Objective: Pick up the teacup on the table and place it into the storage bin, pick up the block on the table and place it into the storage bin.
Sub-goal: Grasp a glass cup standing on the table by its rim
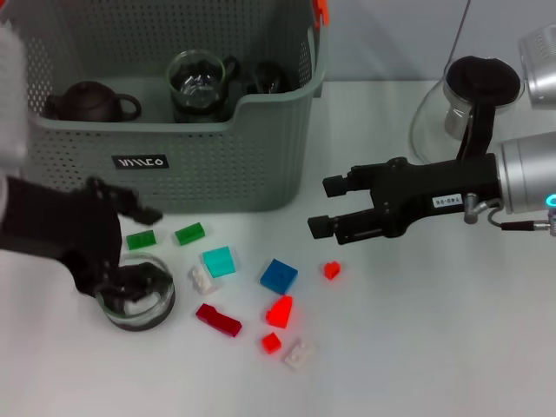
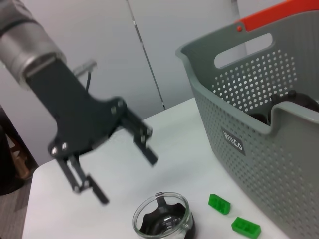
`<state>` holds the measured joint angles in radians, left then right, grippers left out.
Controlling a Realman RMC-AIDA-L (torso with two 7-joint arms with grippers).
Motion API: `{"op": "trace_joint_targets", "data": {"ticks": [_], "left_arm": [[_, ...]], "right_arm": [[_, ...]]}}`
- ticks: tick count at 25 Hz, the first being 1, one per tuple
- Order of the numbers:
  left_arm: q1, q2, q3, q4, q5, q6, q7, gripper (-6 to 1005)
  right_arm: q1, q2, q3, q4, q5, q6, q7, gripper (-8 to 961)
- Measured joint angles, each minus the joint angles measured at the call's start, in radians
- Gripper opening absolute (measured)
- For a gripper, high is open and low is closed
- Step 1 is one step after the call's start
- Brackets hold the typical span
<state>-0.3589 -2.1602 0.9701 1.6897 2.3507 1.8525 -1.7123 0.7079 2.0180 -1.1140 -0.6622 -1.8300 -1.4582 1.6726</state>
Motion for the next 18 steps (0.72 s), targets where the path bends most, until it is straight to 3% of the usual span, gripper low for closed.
{"op": "trace_joint_targets", "data": {"ticks": [6,18], "left_arm": [[-0.007,-0.004,0.076,-0.11,0.101,-0.043,-0.014,763],[0.001,-0.011,0.152,-0.165,0.205,-0.092,-0.014,763]], "right_arm": [[0.01,0.011,-0.008,0.001,0.0,0.019,0.0,850],[0.019,0.013,-0.009,0.003,0.0,0.019,0.004,850]]}}
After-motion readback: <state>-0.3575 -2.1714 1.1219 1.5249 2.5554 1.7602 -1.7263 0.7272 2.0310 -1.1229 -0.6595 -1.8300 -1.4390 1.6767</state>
